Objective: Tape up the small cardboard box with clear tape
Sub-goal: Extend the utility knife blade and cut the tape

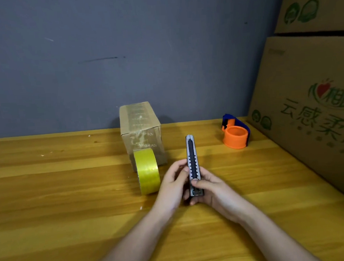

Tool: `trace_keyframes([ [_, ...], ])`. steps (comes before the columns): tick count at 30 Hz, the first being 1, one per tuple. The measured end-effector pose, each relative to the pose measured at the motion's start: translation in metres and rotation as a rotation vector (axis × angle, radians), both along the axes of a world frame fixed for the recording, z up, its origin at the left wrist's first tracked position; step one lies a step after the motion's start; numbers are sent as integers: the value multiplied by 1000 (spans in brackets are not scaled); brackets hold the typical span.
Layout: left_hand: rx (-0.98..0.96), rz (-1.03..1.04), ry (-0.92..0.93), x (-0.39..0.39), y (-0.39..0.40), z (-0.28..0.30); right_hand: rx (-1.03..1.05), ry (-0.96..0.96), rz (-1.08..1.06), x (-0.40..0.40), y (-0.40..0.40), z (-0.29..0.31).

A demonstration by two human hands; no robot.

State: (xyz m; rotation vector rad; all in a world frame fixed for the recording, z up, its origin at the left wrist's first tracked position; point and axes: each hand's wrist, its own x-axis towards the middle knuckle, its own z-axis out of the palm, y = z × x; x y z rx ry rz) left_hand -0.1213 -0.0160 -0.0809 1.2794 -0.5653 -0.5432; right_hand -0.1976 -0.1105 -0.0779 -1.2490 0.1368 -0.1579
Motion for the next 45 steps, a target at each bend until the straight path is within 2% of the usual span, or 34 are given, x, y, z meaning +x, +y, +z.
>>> trace_keyframes([
  [10,-67,-21,92,1,-1,-4,-177,-10,-56,-3,-1,0],
  [18,-94,-78,60,-1,3,-1,-500,47,-308,-5,-1,4],
  [20,-102,-75,61,-1,4,-1,-476,62,-285,-5,2,4],
  [25,-58,-49,-15,-2,3,-3,-228,13,-88,-3,6,2],
  [28,-37,-6,-18,-1,2,-3,-170,-16,-20,-4,4,2],
  [33,-40,-5,59,2,0,-6,-207,-5,-45,-5,4,3],
  [40,-95,-54,109,2,0,-6,-352,15,-189,-5,6,4],
  [45,-90,-57,62,-2,1,-2,-410,46,-231,-2,6,1],
])
